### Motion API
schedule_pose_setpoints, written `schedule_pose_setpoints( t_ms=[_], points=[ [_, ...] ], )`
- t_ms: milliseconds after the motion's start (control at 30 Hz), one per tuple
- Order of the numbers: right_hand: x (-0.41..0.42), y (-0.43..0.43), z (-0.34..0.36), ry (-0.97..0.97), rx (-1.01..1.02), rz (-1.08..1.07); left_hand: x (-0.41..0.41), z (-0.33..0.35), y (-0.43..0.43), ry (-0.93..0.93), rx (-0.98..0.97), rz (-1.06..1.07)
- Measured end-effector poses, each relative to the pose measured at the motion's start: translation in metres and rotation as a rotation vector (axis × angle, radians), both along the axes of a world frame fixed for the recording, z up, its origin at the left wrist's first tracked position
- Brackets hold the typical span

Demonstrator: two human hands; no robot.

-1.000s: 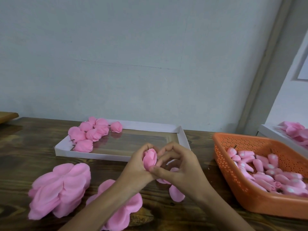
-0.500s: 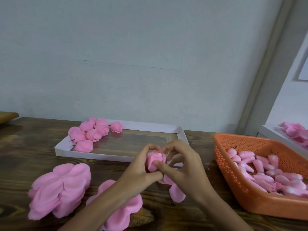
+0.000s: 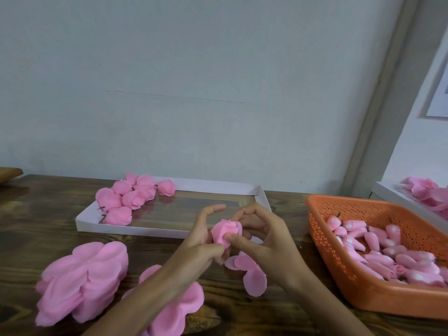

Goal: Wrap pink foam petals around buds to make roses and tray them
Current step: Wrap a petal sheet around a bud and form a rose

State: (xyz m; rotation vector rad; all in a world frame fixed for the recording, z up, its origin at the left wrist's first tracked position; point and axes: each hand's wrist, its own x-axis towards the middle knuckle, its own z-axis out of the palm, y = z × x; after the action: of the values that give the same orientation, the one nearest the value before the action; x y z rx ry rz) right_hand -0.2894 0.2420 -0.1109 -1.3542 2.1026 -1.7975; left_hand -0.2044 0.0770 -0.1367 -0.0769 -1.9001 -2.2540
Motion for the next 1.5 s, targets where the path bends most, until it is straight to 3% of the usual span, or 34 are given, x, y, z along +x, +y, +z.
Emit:
schedule_pose_setpoints(
  t_ms=[67,133,300,433,567,667,767,900,967,1067,1200,1367,1500],
  points=[
    [-0.003,0.003,0.001,-0.024,0.004,0.048,0.000,-0.002,-0.004,0.012,0.103,-0.115],
    [-0.004,0.005,0.002,-0.024,0.038,0.092,0.000,-0.001,-0.007,-0.025,0.082,-0.160],
    [-0.001,0.004,0.000,0.077,0.164,0.096,0.005,0.007,-0.013,-0.188,-0.259,-0.097],
    [0.001,0.006,0.000,0.151,0.218,0.120,0.011,0.017,-0.007,-0.061,-0.429,-0.247],
    [0.001,0.003,-0.004,0.153,0.183,0.130,0.009,0.011,-0.007,-0.194,-0.285,-0.207],
    [0.005,-0.004,-0.004,-0.036,-0.062,0.171,0.009,0.015,-0.005,-0.104,-0.256,-0.167],
    [0.010,-0.007,-0.008,-0.161,-0.263,-0.032,0.007,0.014,-0.003,-0.045,-0.154,0.025],
    [0.021,-0.012,-0.017,-0.156,-0.096,-0.007,-0.002,0.008,0.006,0.062,0.178,0.185],
    [0.029,-0.017,-0.021,-0.102,-0.023,0.023,-0.005,0.007,0.014,0.011,0.286,0.221],
    [0.039,-0.024,-0.029,-0.088,-0.057,-0.022,0.000,0.007,0.024,-0.060,0.301,0.282],
    [0.047,-0.030,-0.031,-0.188,-0.199,-0.074,0.008,0.009,0.033,0.021,0.350,0.206],
    [0.048,-0.029,-0.022,-0.312,-0.320,0.000,0.010,0.012,0.039,0.101,0.224,0.182],
    [0.047,-0.026,-0.016,-0.330,-0.277,0.075,0.012,0.020,0.033,0.121,0.236,0.156]
  ],
)
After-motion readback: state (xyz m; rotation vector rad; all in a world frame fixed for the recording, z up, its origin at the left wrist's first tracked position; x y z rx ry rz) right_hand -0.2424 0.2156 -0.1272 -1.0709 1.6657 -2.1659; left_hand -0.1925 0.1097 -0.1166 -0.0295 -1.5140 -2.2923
